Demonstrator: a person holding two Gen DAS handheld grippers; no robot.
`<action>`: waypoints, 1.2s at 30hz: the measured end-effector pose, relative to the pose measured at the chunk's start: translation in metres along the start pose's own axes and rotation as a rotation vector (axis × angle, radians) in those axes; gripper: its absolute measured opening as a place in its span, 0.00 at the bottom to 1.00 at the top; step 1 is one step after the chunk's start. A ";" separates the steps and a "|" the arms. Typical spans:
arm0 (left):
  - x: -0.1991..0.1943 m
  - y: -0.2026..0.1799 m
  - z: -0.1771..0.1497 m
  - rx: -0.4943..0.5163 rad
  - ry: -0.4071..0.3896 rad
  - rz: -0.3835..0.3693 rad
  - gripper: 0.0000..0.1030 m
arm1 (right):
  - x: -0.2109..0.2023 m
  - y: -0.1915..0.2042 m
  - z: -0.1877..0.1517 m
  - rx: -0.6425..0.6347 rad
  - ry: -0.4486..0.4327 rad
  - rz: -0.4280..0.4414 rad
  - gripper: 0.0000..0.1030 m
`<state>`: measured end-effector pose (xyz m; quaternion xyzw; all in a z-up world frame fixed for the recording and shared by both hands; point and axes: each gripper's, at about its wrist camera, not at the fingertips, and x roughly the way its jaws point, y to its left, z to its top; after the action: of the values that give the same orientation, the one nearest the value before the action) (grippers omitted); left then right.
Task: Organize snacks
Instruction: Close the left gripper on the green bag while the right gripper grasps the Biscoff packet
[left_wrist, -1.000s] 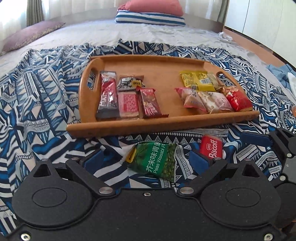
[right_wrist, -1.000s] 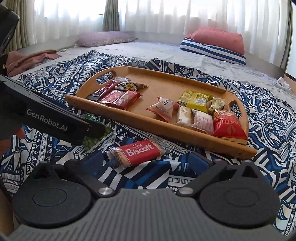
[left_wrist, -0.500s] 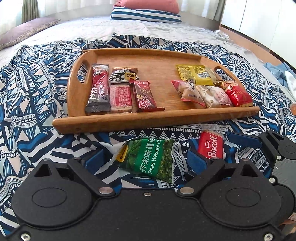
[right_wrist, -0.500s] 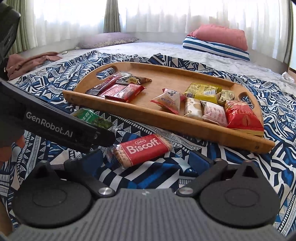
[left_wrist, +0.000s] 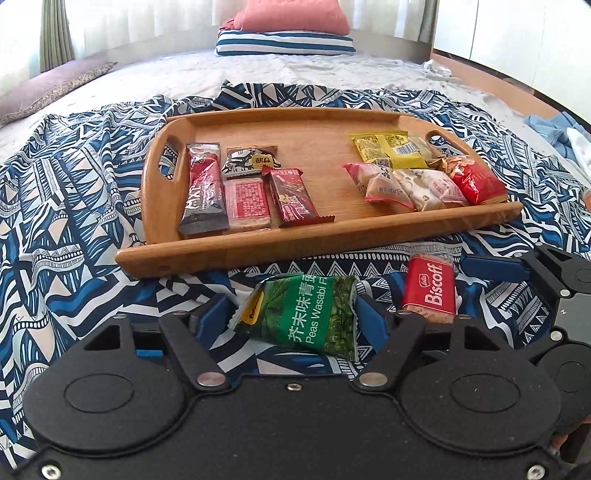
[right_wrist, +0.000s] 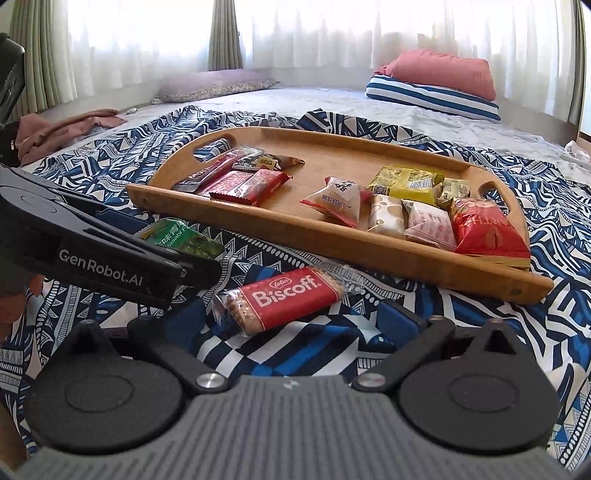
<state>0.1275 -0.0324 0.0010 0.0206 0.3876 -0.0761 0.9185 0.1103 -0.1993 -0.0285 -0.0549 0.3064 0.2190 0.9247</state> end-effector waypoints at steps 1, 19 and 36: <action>-0.001 0.000 -0.001 0.002 -0.005 0.003 0.63 | 0.000 0.000 0.000 0.000 0.000 0.000 1.00; -0.030 0.001 -0.007 0.018 -0.037 -0.003 0.54 | 0.000 0.000 0.002 0.003 0.010 0.001 1.00; -0.047 0.028 -0.012 -0.018 -0.046 0.030 0.54 | 0.000 0.006 0.021 -0.027 0.035 -0.047 0.98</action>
<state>0.0914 0.0024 0.0256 0.0164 0.3665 -0.0593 0.9284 0.1191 -0.1893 -0.0110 -0.0783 0.3183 0.2001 0.9233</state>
